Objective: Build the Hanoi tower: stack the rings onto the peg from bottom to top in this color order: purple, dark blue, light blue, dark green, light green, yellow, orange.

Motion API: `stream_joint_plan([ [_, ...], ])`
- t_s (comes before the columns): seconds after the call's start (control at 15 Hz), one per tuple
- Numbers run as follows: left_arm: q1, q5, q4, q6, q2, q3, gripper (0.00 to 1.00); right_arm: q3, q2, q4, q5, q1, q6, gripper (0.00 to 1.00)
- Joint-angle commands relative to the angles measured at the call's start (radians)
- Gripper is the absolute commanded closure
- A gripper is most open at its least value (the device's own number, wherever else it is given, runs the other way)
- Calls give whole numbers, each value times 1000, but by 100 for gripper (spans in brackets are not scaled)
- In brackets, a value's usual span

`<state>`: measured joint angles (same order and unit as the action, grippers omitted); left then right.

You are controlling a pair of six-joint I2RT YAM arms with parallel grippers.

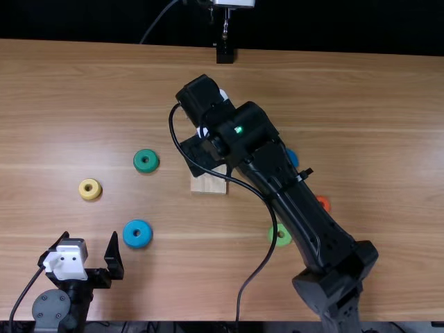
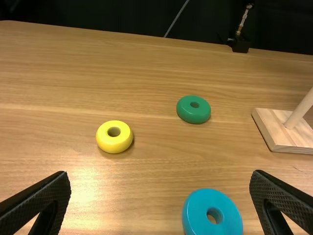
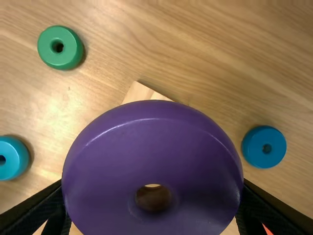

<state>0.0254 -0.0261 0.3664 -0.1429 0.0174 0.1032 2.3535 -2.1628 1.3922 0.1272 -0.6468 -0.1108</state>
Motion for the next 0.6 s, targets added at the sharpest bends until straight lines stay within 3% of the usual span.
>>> stream_joint_plan([
  [0.0, -5, 4, 79, 5, -17, -103, 0, 47, -37, -1, 15, 10, 2, 81],
  [0.53, -5, 4, 79, 5, -17, -103, 0, 61, -51, -1, 13, 13, 4, 81],
])
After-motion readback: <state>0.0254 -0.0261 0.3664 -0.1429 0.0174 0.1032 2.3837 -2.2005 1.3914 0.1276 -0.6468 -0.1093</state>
